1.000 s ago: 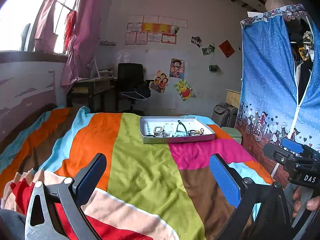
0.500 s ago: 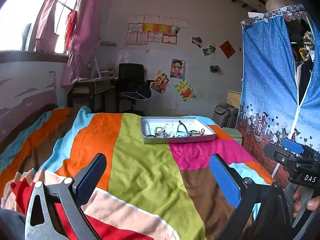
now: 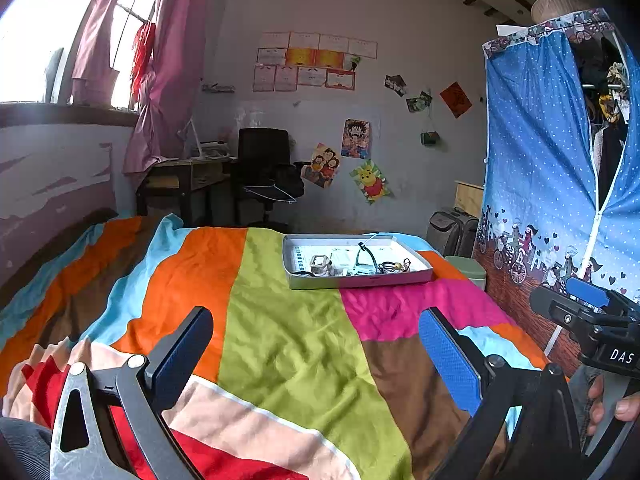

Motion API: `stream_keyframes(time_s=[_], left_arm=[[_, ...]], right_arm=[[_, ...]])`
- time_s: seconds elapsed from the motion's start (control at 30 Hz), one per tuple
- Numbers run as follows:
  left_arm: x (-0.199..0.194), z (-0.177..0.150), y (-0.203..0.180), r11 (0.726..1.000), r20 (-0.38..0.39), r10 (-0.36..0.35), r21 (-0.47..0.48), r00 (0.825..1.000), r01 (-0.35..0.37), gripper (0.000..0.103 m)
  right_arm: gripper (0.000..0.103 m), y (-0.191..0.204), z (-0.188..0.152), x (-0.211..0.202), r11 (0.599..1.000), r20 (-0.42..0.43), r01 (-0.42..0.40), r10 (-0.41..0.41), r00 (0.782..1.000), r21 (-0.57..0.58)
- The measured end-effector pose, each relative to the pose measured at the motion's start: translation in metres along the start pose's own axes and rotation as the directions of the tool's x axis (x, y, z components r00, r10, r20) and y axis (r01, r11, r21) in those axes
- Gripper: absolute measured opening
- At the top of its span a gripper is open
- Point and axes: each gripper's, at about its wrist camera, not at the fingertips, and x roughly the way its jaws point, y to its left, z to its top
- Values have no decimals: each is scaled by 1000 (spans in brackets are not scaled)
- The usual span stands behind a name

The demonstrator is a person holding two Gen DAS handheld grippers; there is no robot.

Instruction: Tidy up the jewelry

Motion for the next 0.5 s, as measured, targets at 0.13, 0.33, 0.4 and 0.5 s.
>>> stream_keyframes(time_s=[0.13,0.33,0.4,0.5], left_arm=[[0,0,0,1000,2,-1,1,1000,1,103],[0,0,0,1000,1,0,2,1000,0,103],[0,-1,0,1000,2,1,4,1000,-1,103],[0,-1,0,1000,1,0,2,1000,0,103]], right_arm=[[102,0,0,0,1000,0,0,0,1000,2],[102,-1,0,0,1000,-1,0,0,1000,1],[102,0,0,0,1000,0,0,0,1000,1],[102,0,0,0,1000,0,0,0,1000,1]])
